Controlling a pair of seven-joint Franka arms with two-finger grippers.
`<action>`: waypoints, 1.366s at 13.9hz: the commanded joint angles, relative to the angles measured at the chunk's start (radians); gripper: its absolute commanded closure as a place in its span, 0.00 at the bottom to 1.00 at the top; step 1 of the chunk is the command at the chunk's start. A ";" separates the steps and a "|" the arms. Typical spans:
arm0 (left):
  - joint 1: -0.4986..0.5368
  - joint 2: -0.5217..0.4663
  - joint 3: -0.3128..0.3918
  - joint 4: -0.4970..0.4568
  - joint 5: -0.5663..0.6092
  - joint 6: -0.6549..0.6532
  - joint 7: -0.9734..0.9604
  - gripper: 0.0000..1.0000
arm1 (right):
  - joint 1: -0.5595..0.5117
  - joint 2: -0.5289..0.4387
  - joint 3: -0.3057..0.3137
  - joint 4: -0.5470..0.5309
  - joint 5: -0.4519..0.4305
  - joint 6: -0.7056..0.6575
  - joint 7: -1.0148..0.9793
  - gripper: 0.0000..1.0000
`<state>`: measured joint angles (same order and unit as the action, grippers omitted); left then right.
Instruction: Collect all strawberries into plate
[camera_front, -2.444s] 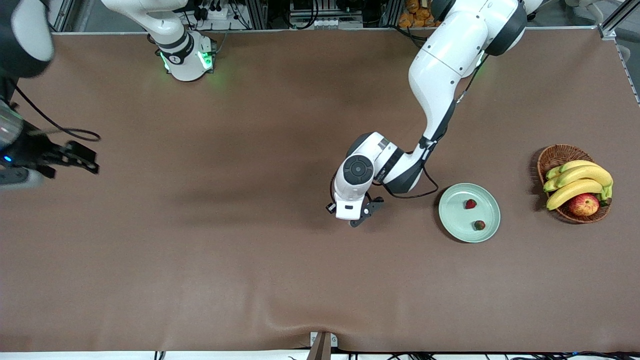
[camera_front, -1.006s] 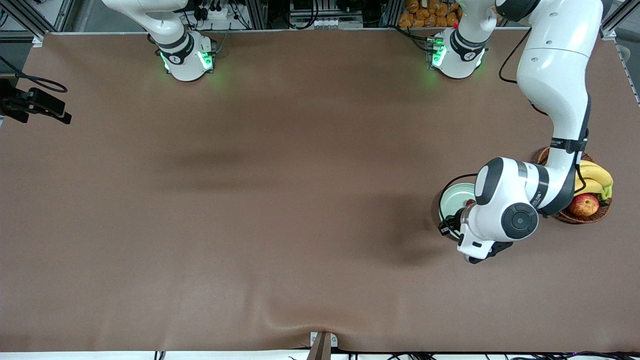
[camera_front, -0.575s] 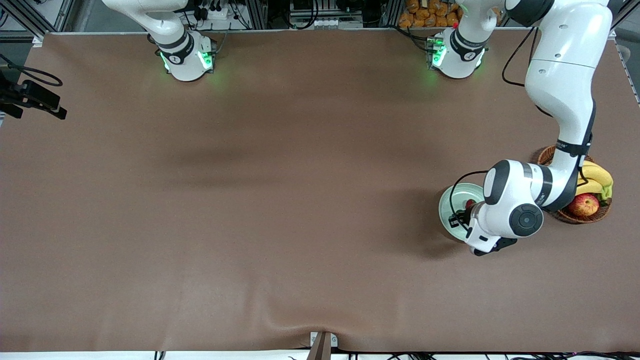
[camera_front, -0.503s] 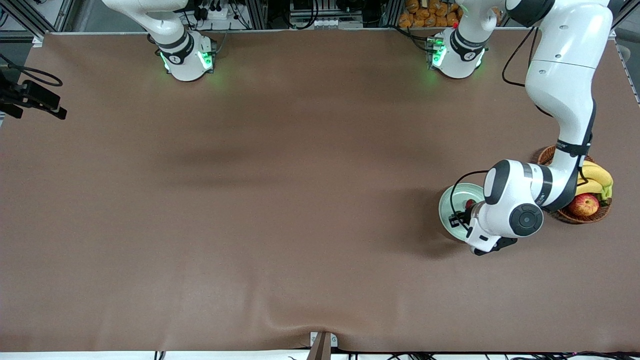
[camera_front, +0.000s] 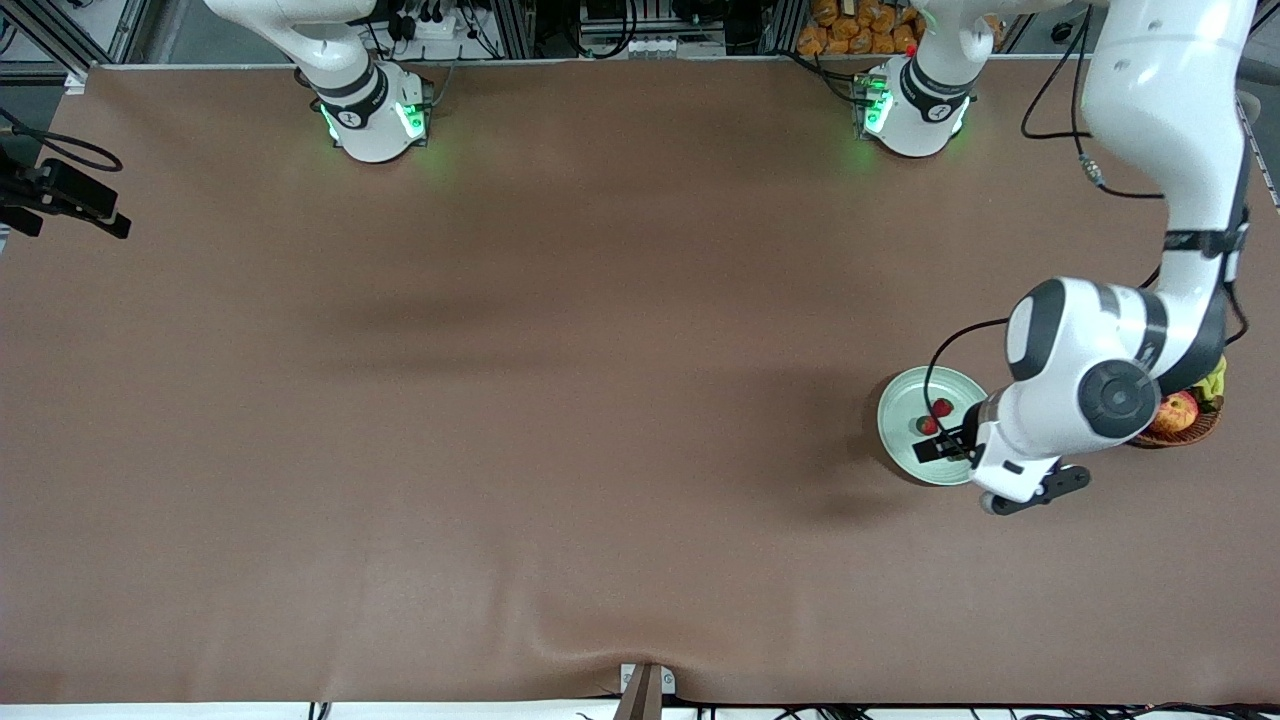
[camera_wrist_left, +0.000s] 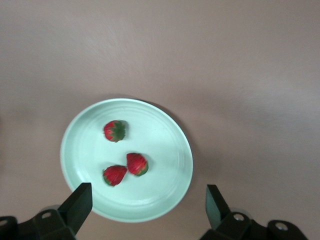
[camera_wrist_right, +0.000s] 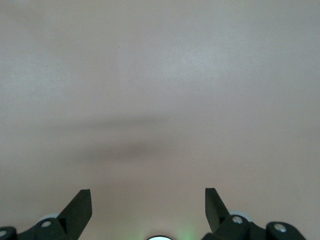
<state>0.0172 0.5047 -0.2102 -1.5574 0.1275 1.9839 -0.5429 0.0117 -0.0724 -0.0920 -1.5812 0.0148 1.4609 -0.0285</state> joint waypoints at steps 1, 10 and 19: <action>0.004 -0.148 -0.006 -0.023 0.021 -0.084 0.017 0.00 | -0.012 0.006 0.003 0.015 -0.004 -0.008 -0.001 0.00; 0.017 -0.403 0.006 0.056 -0.101 -0.375 0.201 0.00 | -0.010 0.014 0.003 0.015 0.008 -0.002 0.001 0.00; -0.043 -0.485 0.161 0.042 -0.147 -0.471 0.426 0.00 | -0.006 0.016 0.003 0.015 0.010 -0.002 -0.001 0.00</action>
<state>0.0036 0.0485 -0.0944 -1.5013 0.0197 1.5407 -0.1538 0.0116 -0.0642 -0.0934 -1.5812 0.0161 1.4636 -0.0285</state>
